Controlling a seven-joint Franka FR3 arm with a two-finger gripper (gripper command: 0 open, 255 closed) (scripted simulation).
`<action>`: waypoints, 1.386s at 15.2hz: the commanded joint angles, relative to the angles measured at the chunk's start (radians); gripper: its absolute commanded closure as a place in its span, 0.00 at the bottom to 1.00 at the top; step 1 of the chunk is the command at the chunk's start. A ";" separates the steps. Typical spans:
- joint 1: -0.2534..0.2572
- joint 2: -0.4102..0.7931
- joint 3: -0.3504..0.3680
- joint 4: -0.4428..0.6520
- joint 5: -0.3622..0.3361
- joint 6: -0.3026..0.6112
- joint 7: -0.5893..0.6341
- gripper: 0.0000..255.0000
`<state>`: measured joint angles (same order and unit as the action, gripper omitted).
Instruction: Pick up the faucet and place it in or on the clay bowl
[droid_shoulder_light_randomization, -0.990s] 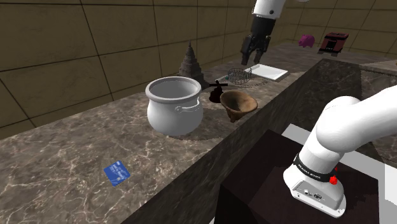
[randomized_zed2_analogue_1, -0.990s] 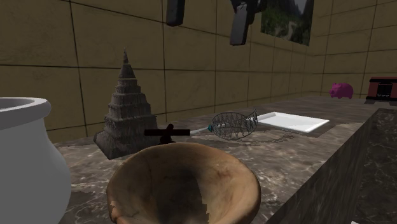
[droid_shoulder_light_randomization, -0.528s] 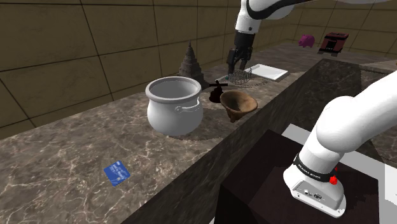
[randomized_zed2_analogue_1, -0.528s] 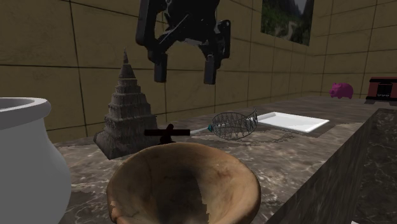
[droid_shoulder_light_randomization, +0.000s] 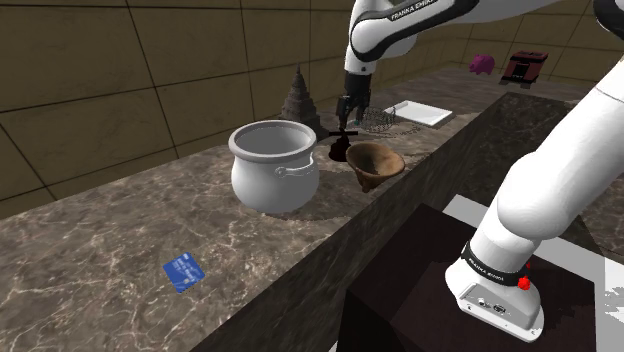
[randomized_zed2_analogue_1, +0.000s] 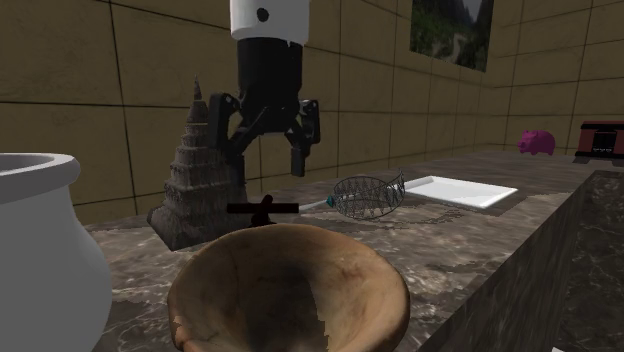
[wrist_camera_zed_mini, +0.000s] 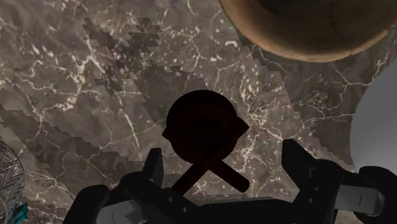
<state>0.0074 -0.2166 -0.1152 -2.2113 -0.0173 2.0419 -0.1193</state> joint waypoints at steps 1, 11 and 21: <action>0.001 0.078 -0.003 0.043 -0.005 0.032 -0.016 0.00; 0.000 0.154 -0.006 0.003 -0.002 0.145 -0.026 0.00; 0.000 0.154 -0.006 0.003 -0.002 0.145 -0.026 1.00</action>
<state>0.0066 -0.0642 -0.1225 -2.2061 -0.0214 2.1880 -0.1456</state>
